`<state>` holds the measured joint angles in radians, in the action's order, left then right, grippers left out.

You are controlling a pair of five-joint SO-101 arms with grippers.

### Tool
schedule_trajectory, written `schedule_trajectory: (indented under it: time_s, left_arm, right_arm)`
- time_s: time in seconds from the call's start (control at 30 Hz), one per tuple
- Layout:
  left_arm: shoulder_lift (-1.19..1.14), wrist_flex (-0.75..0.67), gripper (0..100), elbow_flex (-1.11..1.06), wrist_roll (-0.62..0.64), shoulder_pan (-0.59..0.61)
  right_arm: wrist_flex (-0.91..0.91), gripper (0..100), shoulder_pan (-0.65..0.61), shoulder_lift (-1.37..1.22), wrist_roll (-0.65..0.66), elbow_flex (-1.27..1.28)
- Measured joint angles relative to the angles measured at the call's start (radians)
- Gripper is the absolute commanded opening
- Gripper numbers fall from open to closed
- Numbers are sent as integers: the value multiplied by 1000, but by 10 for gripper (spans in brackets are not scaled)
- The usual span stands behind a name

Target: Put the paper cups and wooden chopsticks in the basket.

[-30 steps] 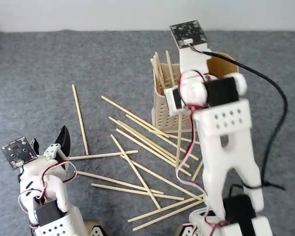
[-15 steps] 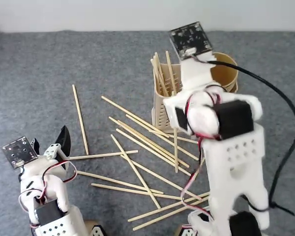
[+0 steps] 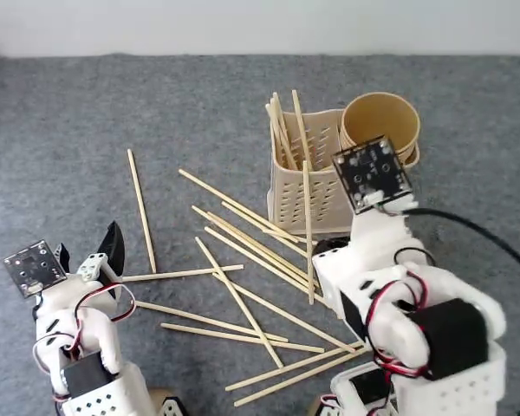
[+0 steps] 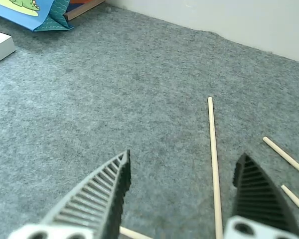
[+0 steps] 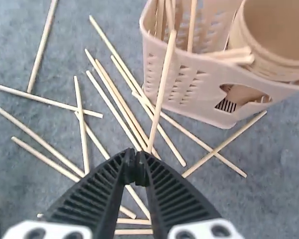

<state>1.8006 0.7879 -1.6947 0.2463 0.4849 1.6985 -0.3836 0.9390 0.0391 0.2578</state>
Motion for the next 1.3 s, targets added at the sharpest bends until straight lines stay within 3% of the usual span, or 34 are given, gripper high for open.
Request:
schedule_trajectory:
  time_s: [0.2, 0.33, 0.57, 0.83, 0.93, 1.0, 1.3]
  left_arm:
    - [0, 0, 316, 0, 0, 0]
    - [0, 0, 316, 0, 0, 0]
    - [0, 0, 316, 0, 0, 0]
    - [0, 0, 316, 0, 0, 0]
    - [0, 0, 316, 0, 0, 0]
    - [0, 0, 316, 0, 0, 0]
    - [0, 0, 316, 0, 0, 0]
  right_arm:
    - [-272, 132, -5, 37, 0, 293]
    - [-423, 117, -5, 3, 0, 431]
    - [-549, 116, -5, -91, 0, 445]
    - [-660, 114, 40, -250, 0, 445]
    - [-669, 63, 54, -282, 0, 446]
    - [-669, 3, 55, -282, 0, 446]
    - [-617, 8, 54, -144, 0, 446]
